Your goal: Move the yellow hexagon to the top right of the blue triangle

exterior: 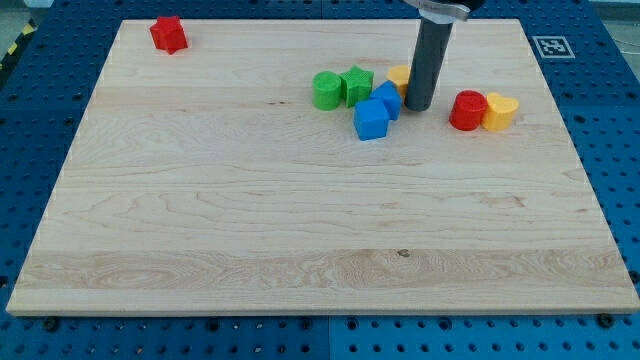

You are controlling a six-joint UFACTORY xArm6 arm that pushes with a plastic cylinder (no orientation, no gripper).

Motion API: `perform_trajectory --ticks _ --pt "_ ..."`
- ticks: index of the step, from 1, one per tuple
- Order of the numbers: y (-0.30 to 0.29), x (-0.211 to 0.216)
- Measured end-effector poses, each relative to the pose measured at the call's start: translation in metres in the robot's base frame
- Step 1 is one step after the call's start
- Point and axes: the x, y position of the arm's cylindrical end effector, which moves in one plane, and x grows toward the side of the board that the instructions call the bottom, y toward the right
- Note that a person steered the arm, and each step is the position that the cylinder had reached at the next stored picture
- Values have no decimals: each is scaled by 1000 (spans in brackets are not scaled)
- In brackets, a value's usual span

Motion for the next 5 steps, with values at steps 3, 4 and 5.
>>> perform_trajectory --ticks 3,4,5 --pt "-24 -9" --pt "-19 -12" --pt "-15 -12"
